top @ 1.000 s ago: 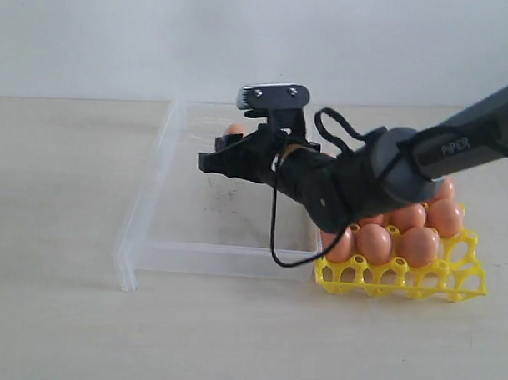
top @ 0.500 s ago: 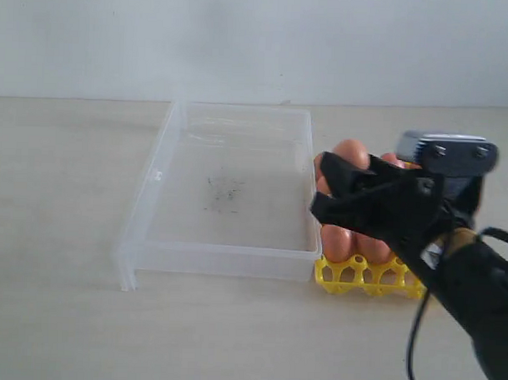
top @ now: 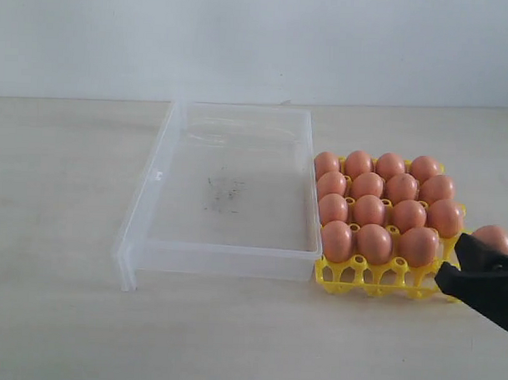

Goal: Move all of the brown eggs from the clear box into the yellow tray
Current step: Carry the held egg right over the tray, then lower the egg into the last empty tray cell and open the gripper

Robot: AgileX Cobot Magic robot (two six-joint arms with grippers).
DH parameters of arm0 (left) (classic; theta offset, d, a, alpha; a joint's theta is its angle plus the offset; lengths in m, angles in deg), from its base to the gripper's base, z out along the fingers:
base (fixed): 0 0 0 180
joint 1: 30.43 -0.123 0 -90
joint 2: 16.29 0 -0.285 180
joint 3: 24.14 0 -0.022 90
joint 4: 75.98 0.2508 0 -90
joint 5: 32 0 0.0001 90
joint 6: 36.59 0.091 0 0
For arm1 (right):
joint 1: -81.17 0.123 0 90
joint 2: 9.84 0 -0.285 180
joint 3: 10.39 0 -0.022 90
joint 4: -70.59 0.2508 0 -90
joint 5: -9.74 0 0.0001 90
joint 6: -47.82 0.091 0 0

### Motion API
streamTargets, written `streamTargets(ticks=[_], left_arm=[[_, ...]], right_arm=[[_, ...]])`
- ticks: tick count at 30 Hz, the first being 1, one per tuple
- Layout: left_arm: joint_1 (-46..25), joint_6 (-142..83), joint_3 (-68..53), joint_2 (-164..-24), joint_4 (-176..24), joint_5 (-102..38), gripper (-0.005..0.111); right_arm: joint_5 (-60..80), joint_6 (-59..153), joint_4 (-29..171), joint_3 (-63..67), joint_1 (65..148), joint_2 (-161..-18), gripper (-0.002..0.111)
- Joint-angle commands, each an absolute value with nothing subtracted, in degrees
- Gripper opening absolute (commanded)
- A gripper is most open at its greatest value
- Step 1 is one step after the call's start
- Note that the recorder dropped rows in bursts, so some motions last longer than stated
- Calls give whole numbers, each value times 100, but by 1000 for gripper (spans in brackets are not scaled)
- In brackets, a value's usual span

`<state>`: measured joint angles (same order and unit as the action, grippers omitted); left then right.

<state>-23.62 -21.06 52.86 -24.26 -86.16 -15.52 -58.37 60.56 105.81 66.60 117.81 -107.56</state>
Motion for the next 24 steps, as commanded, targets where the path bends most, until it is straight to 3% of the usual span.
streamTargets(ticks=[1,8,17,24], left_arm=[[-2328,-2105,5308,-2408,-8607,-1566,4],[-2328,-2105,5308,-2408,-8607,-1566,4],[-2328,-2105,5308,-2408,-8607,-1566,4],[-2328,-2105,5308,-2408,-8607,-1566,4]], right_arm=[[-5489,5757,11431,6360,11773,-10689,0],[-3837,4782,11637,5349,11773,-10689,0],[-4091,4145,13078,5196,11773,-10689,0],[-3987,4196,12946,5125,11773,-10750,0]])
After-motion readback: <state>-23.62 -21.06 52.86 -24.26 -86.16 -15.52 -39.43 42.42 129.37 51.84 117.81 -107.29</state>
